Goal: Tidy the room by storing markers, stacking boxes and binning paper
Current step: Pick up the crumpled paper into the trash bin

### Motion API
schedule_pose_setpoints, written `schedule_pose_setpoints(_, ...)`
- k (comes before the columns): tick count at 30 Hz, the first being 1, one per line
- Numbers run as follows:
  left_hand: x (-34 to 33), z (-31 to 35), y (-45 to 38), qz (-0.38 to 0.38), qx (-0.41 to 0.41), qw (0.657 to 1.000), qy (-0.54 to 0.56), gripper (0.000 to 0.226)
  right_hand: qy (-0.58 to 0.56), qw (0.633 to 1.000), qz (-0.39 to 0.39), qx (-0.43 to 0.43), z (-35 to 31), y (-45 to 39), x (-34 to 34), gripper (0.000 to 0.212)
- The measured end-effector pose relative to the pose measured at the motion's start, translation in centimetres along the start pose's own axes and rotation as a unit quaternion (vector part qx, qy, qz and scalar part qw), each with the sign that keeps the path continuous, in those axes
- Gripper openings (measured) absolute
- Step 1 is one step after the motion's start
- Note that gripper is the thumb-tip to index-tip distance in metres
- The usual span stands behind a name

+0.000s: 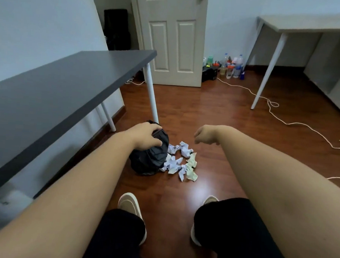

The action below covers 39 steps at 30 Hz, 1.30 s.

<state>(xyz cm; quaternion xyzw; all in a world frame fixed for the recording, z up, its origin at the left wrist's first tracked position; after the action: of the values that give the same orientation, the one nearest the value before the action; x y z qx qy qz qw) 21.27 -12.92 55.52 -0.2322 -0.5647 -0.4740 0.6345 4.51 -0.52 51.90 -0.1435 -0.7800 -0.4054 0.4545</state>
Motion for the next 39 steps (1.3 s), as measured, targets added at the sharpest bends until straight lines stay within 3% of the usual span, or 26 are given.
schedule_pose_setpoints(13,-13.3,-7.1,-10.3,-0.135,0.087,0.985,0.065,0.067,-0.064,0.995,-0.060,-0.045,5.1,-15.1,-7.8,0.057)
schedule_pose_setpoints(22,-17.2,-8.7,-18.8,-0.197,0.080,0.976,0.040,0.067,-0.069,0.991,-0.090,-0.071,8.0,-22.5,-9.5,0.045)
schedule_pose_setpoints(29,-20.1,-9.4,-27.0,-0.221,0.050,0.974,0.016,0.065,-0.040,0.989,-0.106,-0.096,10.7,-29.0,-12.1,0.050)
schedule_pose_setpoints(33,-24.4,-9.9,-29.7,-0.251,0.042,0.967,0.019,0.064,-0.016,0.990,-0.108,-0.093,11.6,-32.9,-15.4,0.046)
schedule_pose_setpoints(39,-31.2,-13.1,-32.6,-0.283,0.067,0.956,0.037,0.066,-0.009,0.980,-0.176,-0.089,12.4,-38.3,-22.4,0.049)
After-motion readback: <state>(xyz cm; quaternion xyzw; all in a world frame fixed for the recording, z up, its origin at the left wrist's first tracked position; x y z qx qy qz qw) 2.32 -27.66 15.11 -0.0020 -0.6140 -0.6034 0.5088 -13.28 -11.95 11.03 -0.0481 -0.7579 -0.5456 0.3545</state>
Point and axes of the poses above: each hand's wrist, its own y-axis away from the middle knuckle, its own x-axis out of the back of the hand, z = x × y, the point moved 7 cm from there along -y, towards the middle knuckle, and after that the axes turned 7 degrees about -x, right-handed, at the moved point
